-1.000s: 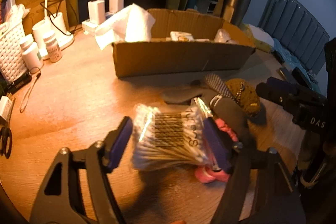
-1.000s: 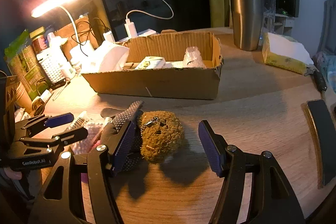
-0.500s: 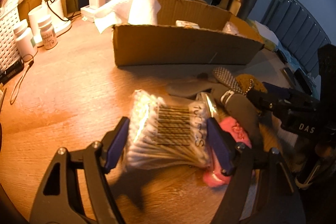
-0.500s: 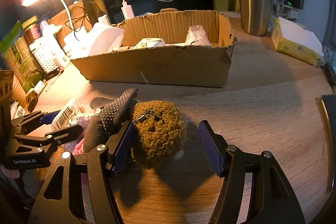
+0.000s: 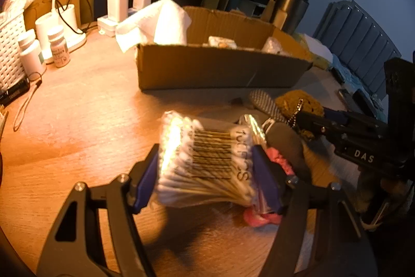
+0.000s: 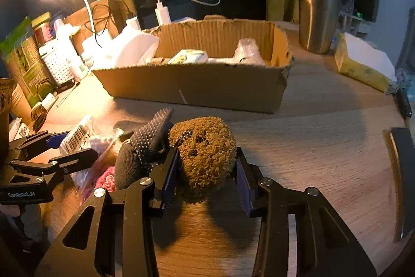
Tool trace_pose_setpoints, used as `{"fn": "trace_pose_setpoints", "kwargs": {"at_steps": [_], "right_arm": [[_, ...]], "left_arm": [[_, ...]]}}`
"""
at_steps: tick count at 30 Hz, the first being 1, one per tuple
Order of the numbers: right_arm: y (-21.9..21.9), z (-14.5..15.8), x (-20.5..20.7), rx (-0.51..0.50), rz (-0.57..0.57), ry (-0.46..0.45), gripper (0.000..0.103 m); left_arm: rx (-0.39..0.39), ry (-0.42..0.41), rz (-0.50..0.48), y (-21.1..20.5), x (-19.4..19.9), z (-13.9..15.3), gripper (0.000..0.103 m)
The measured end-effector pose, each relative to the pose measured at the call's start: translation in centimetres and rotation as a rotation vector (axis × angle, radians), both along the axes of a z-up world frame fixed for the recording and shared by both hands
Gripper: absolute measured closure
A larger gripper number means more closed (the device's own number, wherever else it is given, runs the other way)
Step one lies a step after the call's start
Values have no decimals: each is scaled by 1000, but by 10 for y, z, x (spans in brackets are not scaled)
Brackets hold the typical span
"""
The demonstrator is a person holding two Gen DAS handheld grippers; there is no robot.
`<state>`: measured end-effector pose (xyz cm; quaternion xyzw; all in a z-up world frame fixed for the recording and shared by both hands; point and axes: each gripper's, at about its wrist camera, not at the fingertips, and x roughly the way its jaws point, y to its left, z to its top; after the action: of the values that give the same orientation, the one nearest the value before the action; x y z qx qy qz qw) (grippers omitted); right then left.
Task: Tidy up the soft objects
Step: 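Grasp the brown fuzzy ball with the right gripper while the left lifts the cotton-swab bag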
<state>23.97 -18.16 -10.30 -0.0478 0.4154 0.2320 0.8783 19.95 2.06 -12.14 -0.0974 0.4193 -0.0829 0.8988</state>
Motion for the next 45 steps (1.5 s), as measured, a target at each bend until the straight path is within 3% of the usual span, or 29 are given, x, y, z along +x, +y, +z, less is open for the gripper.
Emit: {"fn": "trace_pose_setpoints", "kwargs": {"at_steps": [21, 45], "right_arm": [[-19, 38, -14, 44, -23, -99, 60], [-29, 77, -5, 94, -47, -203, 60]], "left_arm": [[24, -125, 20, -2, -16, 49, 33], [68, -297, 61, -2, 4, 114, 33]]}}
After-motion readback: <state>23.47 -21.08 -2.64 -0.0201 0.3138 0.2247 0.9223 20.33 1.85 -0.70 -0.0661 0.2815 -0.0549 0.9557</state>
